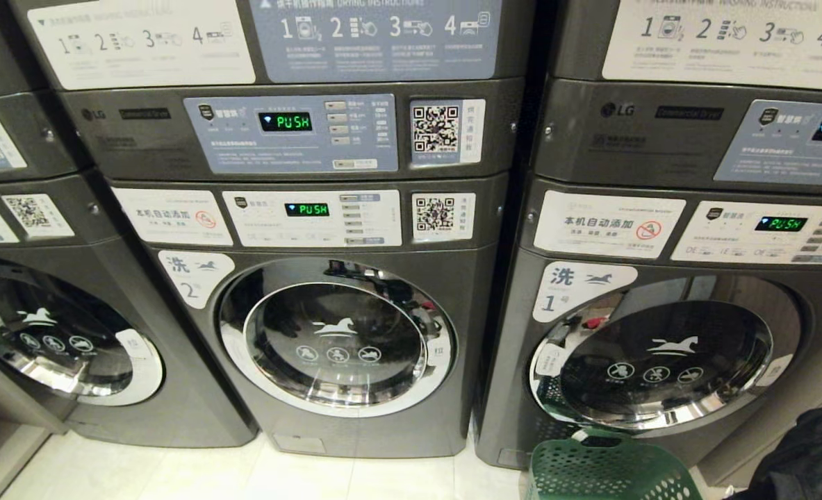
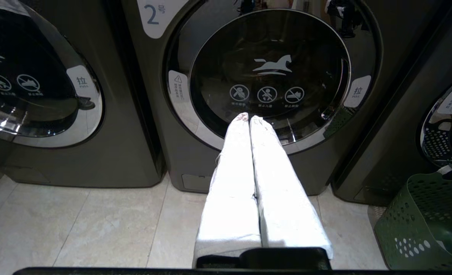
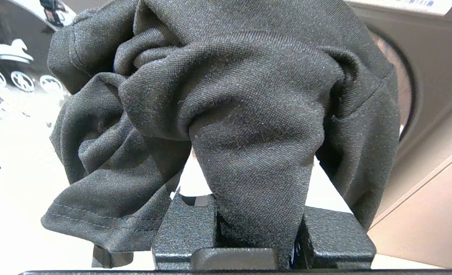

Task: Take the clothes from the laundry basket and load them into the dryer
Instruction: Put the clothes in the dryer

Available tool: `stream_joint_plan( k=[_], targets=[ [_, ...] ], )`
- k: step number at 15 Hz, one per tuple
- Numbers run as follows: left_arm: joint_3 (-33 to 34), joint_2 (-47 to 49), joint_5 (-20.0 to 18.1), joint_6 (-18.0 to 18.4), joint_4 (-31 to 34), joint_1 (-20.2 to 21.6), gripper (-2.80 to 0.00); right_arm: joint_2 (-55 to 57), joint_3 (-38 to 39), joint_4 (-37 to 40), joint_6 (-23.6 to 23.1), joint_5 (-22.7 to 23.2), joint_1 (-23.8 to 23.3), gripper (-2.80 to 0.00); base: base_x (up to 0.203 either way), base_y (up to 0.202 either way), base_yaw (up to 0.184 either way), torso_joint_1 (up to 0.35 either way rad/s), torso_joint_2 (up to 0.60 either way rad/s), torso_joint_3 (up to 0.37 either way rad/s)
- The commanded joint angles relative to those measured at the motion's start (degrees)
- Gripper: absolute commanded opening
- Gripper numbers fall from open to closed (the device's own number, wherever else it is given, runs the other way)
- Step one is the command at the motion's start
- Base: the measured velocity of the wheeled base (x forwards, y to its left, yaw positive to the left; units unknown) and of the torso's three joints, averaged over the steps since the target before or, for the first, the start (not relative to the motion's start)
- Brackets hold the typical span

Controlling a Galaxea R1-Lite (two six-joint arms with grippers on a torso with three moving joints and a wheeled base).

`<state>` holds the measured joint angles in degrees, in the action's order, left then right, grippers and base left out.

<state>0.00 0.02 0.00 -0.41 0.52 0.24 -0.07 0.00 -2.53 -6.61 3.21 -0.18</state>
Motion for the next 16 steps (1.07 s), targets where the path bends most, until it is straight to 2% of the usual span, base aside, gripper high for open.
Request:
stream_joint_plan(
  k=[1, 10, 16],
  targets=[
    [0.09, -0.11, 0.00, -0.03, 0.01, 0.02, -2.80, 0.07, 1.05, -0.02, 0.02, 0.04, 0.01, -2.80, 0.000, 0.000, 0.000, 0.220, -0.54, -0.337],
    [0.09, -0.11, 0.00, -0.03, 0.01, 0.02, -2.80, 0.07, 1.05, -0.02, 0.02, 0.04, 0.01, -2.80, 0.000, 0.000, 0.000, 0.250, -0.58, -0.333],
    [0.09, -0.11, 0.00, -0.03, 0.01, 0.02, -2.80, 0.07, 1.05, 0.01, -0.07, 0.04, 0.01, -2.80, 0.000, 0.000, 0.000, 0.171, -0.37, -0.209]
  ],
)
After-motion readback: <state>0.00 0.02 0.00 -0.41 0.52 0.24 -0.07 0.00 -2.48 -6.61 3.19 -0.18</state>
